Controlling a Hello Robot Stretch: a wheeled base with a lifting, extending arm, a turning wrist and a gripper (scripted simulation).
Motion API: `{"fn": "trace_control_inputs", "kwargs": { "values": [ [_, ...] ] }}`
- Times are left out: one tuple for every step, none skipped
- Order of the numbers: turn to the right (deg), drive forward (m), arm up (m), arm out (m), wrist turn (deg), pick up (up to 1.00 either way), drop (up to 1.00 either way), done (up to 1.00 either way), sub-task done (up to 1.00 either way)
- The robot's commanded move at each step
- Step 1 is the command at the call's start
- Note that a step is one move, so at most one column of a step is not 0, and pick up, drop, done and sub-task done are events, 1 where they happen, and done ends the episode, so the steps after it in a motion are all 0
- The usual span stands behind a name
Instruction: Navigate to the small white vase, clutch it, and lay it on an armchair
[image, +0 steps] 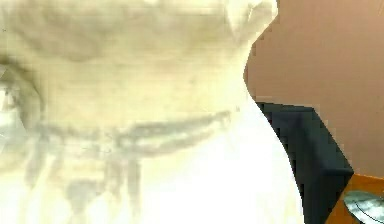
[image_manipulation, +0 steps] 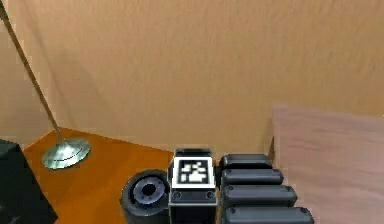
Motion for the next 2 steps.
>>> {"fn": "trace_control_inputs", "kwargs": {
  "values": [
    [21.0,0.0,0.0,0.0,0.0,0.0,0.0,0.0,0.0],
    [0.0,0.55,0.0,0.0,0.0,0.0,0.0,0.0,0.0]
  ]
}}
